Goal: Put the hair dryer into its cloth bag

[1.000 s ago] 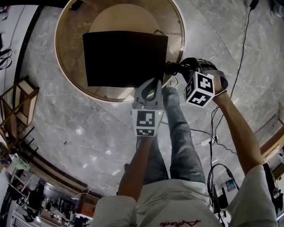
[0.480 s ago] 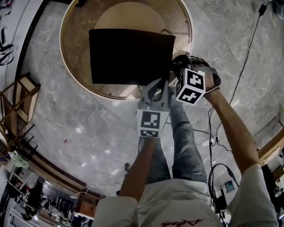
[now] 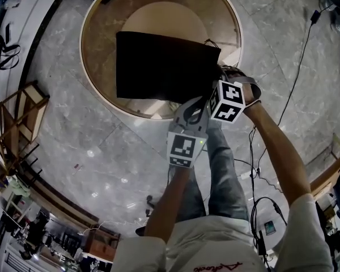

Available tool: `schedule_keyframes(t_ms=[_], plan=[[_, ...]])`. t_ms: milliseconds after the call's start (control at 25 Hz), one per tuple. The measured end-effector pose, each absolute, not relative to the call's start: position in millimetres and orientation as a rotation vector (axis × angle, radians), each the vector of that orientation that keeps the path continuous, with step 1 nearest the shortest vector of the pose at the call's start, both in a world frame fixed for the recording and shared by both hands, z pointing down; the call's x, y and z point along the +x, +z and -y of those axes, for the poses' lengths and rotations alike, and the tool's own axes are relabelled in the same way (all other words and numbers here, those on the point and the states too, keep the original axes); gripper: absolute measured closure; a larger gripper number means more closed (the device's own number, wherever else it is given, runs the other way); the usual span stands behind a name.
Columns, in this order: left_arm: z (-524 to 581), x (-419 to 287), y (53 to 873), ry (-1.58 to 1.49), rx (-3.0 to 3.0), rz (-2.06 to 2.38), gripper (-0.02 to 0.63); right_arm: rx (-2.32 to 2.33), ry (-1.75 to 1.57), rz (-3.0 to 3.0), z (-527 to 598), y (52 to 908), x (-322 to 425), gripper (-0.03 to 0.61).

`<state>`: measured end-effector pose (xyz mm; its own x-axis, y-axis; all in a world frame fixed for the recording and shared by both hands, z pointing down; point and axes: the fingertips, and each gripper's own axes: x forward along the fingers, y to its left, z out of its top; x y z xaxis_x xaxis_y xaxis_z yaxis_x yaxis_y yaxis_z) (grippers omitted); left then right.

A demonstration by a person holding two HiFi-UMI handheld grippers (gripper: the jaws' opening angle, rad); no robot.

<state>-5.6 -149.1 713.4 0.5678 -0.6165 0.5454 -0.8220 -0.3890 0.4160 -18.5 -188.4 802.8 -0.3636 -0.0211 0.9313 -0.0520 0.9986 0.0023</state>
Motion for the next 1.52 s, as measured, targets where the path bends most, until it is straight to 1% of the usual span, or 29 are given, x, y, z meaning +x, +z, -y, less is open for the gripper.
schedule_keyframes(t_ms=[600,920,960,1000,1080,1120,1200,1320,1520], plan=[[150,-5,724,0.412,2.166,1.061,0.572,-0.04,0.064,2.061,194,822,-47,0.443],[152,-6,726,0.429,2.167,1.053,0.572,-0.045,0.05,2.072,195,823,-49,0.436],[152,-6,726,0.428,2.167,1.053,0.572,-0.04,0.049,2.076,196,822,-49,0.429],[153,-6,726,0.425,2.167,1.055,0.572,-0.034,0.05,2.083,198,821,-49,0.384],[155,-5,726,0.421,2.168,1.058,0.572,-0.019,0.068,2.097,201,818,-44,0.339],[155,-4,725,0.42,2.17,1.058,0.572,-0.009,0.08,2.103,202,816,-39,0.327],[155,0,725,0.424,2.174,1.054,0.572,0.013,0.094,2.112,203,810,-27,0.314],[156,3,726,0.437,2.177,1.05,0.572,0.077,0.107,2.146,208,794,-9,0.314],[159,9,742,0.477,2.159,1.025,0.572,0.299,0.265,2.162,221,781,30,0.314]])
